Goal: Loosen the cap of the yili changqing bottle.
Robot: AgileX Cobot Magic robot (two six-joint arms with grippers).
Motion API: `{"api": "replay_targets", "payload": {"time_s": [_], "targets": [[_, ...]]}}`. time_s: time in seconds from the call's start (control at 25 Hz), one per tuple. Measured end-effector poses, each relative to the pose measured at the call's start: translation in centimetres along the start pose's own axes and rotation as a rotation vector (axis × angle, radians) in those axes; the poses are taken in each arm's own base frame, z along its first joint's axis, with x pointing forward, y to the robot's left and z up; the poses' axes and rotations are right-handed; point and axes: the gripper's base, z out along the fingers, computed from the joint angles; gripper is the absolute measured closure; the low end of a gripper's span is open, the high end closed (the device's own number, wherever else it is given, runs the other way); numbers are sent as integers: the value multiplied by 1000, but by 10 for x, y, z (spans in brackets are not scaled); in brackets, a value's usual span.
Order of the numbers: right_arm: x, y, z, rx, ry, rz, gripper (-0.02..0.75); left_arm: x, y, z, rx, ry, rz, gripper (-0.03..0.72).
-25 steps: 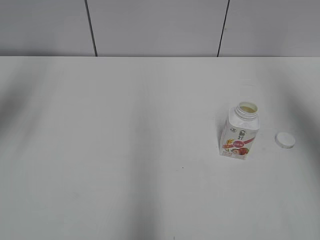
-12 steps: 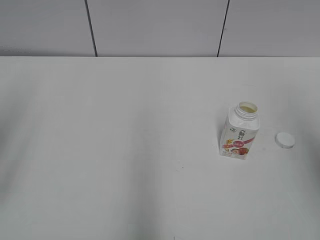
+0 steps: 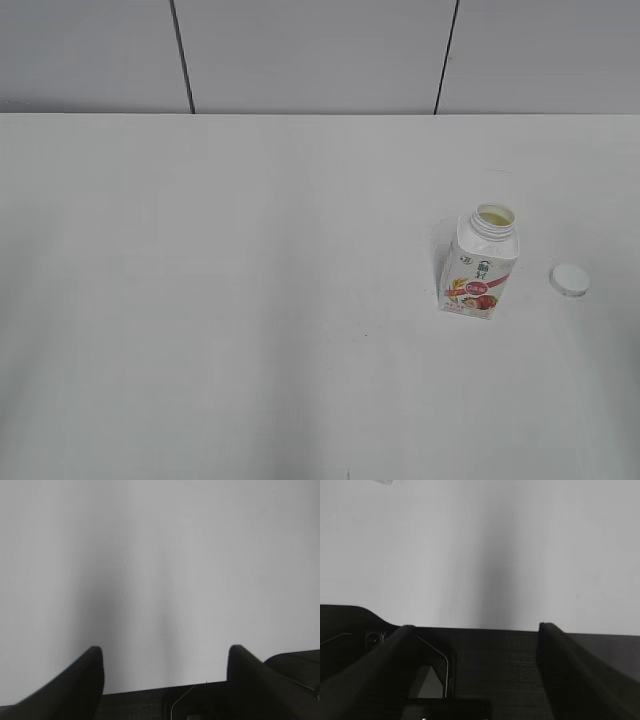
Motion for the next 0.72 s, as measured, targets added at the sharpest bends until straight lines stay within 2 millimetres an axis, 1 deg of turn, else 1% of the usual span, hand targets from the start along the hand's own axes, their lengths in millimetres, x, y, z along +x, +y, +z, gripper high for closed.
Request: {"api": "replay_targets", "payload": {"time_s": [0.08,0.16,0.36,0.52,0.72], "targets": [[8,2,5,-5,15,-2,150,10,-1,-3,-3,-30,0,214],[12,3,6,-7,13,-1,150,19,-2,-5,-5,-60,-4,214],[19,6,1,-16,-29,-3,151,31,-3,-20,-10,-179,-10,216],[21,8,-2,-29,-53,-9,150,44,-4,-35,-19,-300,-41,218],[25,12,-1,-57,-67,1,150,68,-6,-54,-30,-490,-49,222]]}}
